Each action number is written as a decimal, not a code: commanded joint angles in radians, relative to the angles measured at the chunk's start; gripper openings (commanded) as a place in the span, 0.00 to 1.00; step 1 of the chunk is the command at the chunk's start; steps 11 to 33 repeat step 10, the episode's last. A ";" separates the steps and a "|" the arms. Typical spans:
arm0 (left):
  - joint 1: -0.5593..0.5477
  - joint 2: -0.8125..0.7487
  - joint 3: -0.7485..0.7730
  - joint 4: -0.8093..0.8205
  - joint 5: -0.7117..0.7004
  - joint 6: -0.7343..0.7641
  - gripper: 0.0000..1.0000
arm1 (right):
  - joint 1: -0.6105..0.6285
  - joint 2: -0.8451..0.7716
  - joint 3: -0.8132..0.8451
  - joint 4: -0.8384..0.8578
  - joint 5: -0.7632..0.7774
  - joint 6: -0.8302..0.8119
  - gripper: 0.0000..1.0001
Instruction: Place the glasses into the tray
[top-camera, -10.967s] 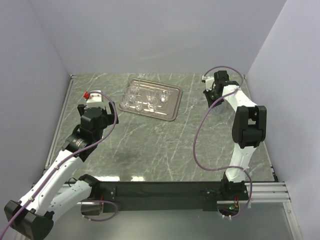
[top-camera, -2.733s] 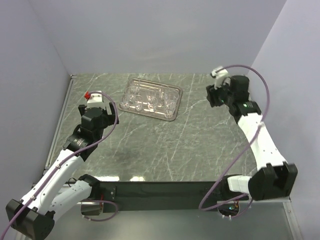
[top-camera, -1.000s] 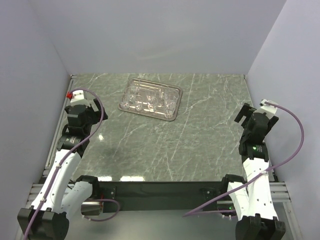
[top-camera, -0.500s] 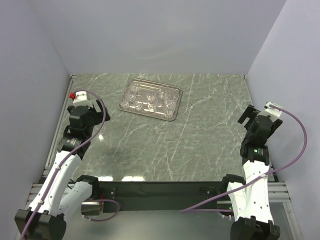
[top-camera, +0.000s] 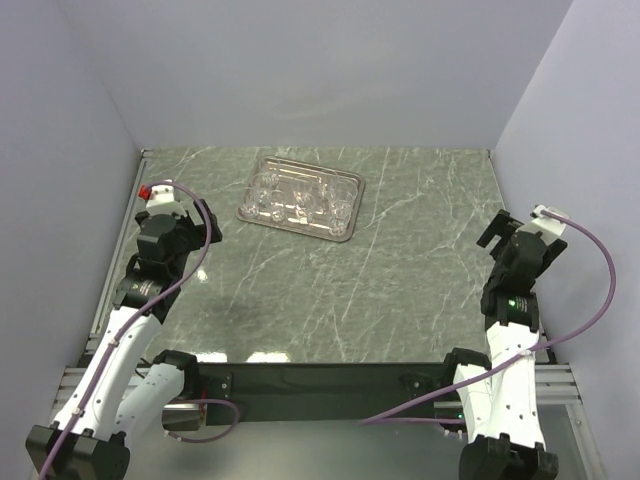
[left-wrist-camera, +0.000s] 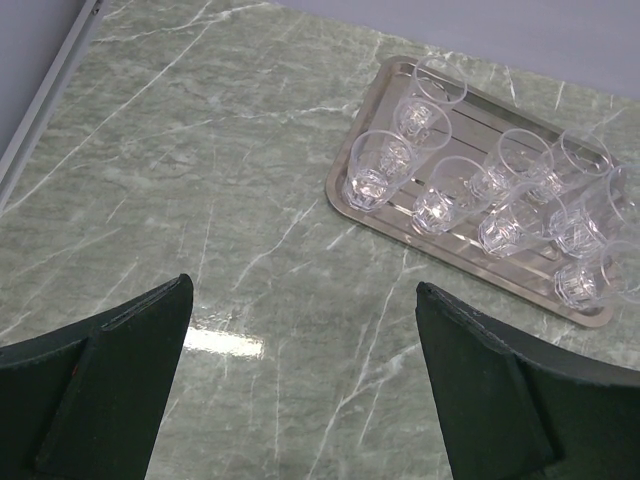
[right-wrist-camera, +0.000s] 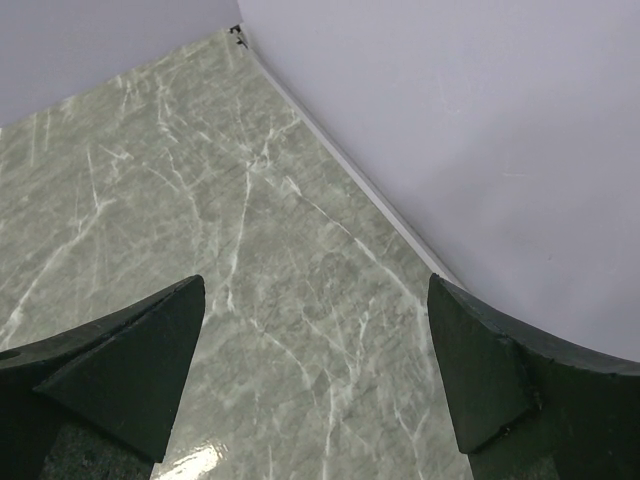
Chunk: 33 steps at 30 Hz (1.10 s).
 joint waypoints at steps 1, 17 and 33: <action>-0.009 -0.018 0.003 0.022 -0.003 0.015 0.99 | -0.014 -0.012 0.000 0.045 0.010 0.014 0.98; -0.018 -0.024 0.001 0.022 -0.018 0.015 0.99 | -0.027 -0.025 0.000 0.033 -0.022 -0.004 1.00; -0.018 -0.024 0.001 0.022 -0.018 0.015 0.99 | -0.027 -0.025 0.000 0.033 -0.022 -0.004 1.00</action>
